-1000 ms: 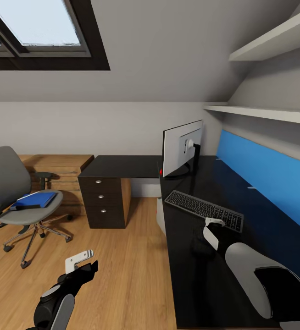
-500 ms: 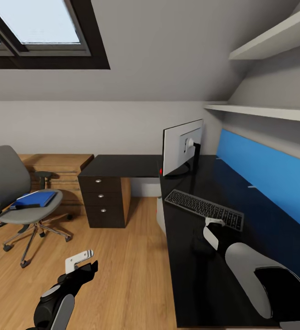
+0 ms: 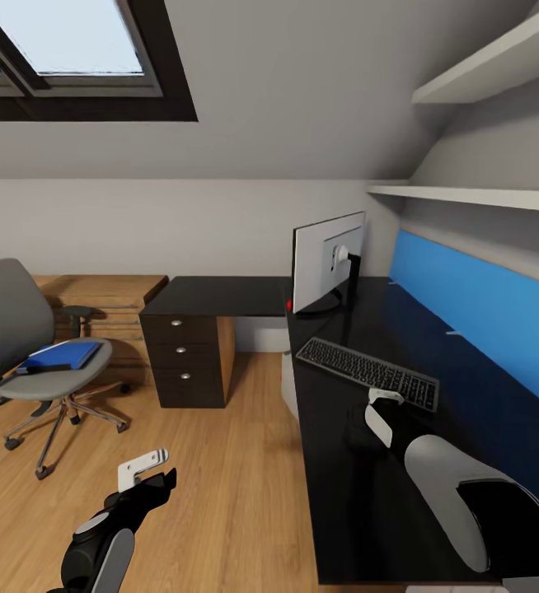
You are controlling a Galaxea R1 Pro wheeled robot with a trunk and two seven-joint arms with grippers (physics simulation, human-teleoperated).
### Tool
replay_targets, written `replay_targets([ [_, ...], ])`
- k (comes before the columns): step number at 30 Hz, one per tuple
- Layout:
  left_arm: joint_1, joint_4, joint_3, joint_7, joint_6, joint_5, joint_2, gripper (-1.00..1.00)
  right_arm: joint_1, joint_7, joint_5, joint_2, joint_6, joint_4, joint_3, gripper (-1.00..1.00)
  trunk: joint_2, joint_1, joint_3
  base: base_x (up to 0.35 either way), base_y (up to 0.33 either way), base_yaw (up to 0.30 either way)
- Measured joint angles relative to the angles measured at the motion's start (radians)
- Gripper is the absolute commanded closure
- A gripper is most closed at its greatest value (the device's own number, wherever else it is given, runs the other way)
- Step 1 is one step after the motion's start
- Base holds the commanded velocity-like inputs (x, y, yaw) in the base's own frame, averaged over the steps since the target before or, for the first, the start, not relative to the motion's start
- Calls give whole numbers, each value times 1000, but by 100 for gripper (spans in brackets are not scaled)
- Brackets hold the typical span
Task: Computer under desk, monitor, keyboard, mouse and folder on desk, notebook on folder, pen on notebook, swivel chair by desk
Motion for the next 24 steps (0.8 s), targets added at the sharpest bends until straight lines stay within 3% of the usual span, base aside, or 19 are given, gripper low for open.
replay_targets([
  [16,0,0,-1,0,0,0,0,-100,0,-1,2,0,0,-5,2,-100,-7,4,-3,0,0,0],
  [17,0,0,-1,0,0,0,0,-100,0,-1,2,0,0,-5,2,100,-7,4,-3,0,0,0],
  [24,0,0,-2,0,0,0,0,-100,0,-21,-3,0,-2,-6,1,100,-7,4,-3,0,0,0],
])
